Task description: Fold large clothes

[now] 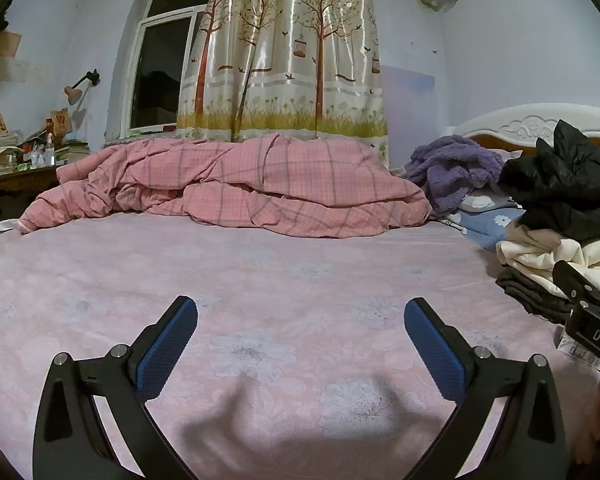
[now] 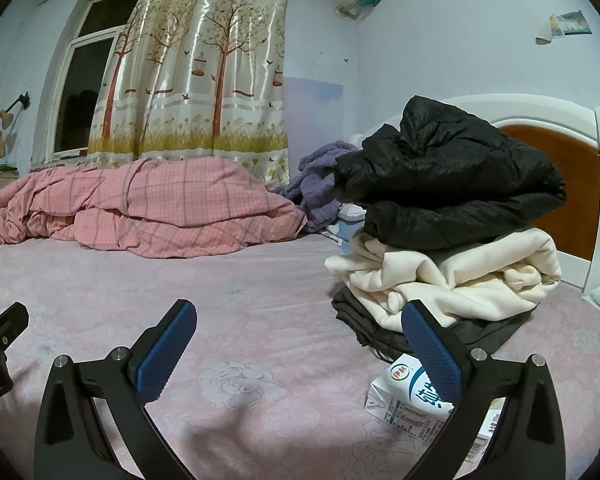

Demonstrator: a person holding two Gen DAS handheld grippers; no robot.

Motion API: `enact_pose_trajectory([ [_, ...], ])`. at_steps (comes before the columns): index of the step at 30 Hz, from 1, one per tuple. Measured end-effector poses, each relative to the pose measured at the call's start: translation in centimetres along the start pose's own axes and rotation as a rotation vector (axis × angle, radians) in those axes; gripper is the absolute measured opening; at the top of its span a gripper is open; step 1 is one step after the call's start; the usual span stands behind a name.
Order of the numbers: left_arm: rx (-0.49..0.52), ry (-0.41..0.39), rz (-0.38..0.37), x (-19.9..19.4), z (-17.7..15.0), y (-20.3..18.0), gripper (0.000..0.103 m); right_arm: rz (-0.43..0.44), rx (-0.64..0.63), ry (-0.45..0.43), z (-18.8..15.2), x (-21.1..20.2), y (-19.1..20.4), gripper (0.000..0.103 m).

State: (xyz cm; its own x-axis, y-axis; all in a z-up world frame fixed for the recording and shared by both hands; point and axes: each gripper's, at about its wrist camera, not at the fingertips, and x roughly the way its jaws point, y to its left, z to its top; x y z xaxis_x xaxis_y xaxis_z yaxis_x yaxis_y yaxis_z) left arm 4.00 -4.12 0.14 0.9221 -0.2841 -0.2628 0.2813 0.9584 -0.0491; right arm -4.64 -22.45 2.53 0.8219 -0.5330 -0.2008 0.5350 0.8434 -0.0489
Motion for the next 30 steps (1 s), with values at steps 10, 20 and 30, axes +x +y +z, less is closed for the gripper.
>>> enact_pose_trajectory([
  [10,0.007,0.006,0.002,0.22,0.08,-0.20,0.103,0.007,-0.005,0.008,0.11,0.22,-0.41,0.102],
  [20,0.012,0.009,0.008,0.21,0.08,-0.41,0.103,0.013,-0.018,0.010,0.32,0.65,-0.77,0.102],
  [30,0.004,0.026,0.010,0.20,0.05,-0.50,0.103,0.013,-0.032,0.012,0.52,0.58,-0.52,0.102],
])
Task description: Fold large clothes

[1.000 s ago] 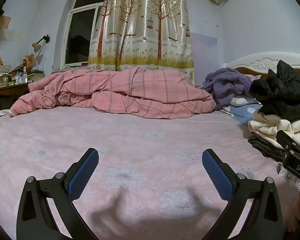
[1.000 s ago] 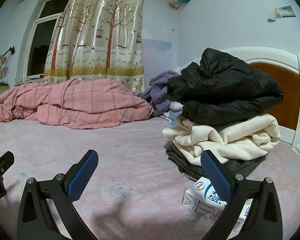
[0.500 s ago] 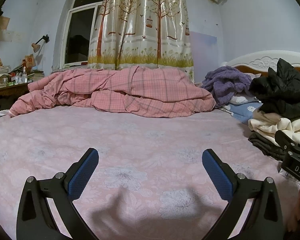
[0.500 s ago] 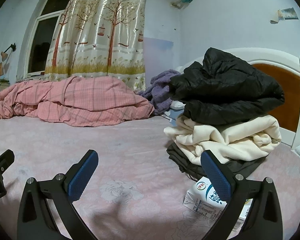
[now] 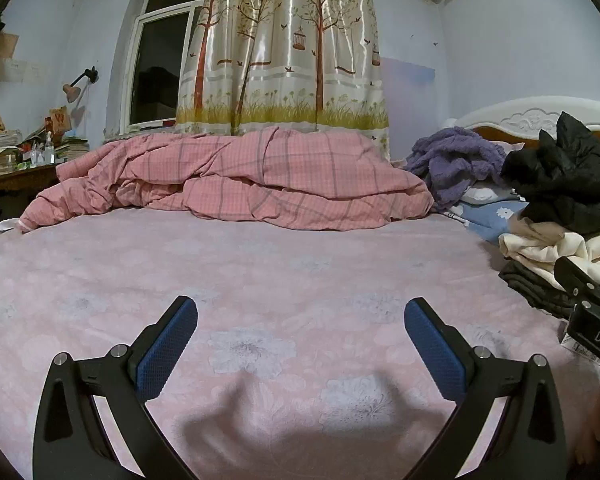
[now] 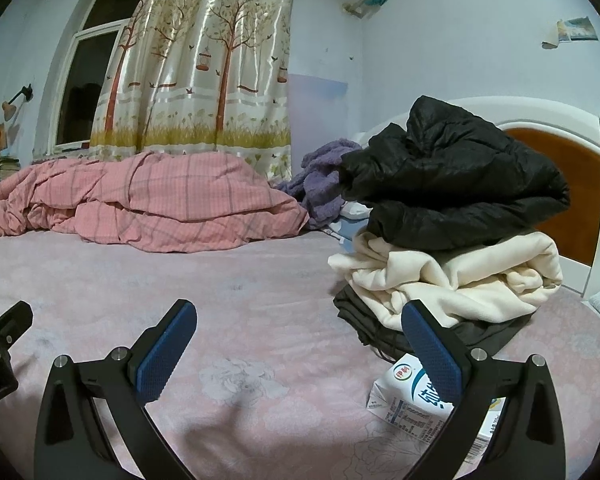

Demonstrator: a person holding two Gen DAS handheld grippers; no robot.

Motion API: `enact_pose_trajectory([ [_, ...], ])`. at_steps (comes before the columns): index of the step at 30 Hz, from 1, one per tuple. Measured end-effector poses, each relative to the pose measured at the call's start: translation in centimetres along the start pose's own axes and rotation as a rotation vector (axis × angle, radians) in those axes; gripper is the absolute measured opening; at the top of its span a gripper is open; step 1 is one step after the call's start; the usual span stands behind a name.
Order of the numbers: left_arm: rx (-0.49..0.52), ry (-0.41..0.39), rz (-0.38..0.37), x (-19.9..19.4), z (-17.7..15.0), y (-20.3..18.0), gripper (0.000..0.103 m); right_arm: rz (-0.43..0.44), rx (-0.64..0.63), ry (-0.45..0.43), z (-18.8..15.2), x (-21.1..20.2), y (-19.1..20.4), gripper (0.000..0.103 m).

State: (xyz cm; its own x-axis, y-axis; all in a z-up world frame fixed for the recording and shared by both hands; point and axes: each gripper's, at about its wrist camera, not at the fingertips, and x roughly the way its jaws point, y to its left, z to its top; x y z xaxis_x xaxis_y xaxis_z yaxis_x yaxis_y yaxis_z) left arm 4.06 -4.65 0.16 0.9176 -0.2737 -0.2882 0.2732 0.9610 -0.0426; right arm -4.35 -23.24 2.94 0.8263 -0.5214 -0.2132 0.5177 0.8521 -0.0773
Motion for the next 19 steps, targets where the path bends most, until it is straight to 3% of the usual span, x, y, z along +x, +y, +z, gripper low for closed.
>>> enact_pose_trajectory([
  [19,0.029,0.001,0.002,0.06,0.02,0.13,0.103,-0.001,-0.008,0.021,-0.20,0.03,0.38,0.102],
])
